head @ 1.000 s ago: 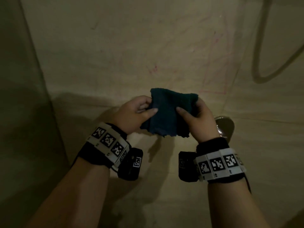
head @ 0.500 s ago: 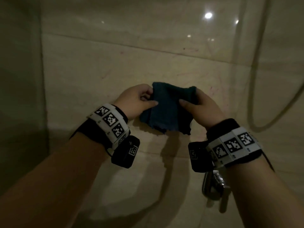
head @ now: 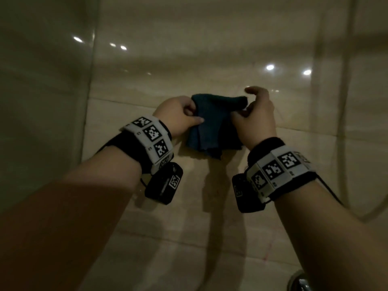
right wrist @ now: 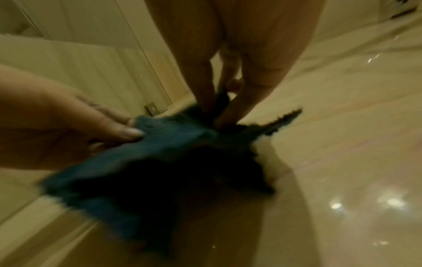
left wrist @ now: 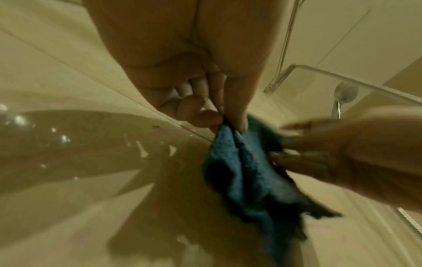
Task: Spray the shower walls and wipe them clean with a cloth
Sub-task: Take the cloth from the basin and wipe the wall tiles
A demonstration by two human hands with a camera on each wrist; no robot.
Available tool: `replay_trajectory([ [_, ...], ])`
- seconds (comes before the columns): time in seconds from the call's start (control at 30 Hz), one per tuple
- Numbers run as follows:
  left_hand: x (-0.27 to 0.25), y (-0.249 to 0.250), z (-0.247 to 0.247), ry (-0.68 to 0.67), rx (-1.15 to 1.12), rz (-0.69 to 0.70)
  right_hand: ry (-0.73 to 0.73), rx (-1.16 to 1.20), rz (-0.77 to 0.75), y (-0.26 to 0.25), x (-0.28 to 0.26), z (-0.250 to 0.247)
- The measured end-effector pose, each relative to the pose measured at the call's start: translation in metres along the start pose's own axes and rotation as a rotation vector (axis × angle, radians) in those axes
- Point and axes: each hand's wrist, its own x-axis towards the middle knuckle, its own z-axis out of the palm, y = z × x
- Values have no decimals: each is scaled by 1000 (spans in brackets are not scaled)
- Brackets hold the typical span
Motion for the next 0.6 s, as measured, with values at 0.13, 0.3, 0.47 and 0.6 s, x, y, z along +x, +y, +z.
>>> replay_trajectory([
  [0.13,10,1,-6,47,68,23,-179,-187,-157,1,-20,20],
  [0.3,19,-5,-20,95,156,78,-336,-601,-262,17,-18,31],
  [0.47,32,-22,-31,183,476,62,-357,-779,-228,11,-9,36],
  [0.6,44,-34,-25,155,697,102,-327,-799,-205,6,5,37],
])
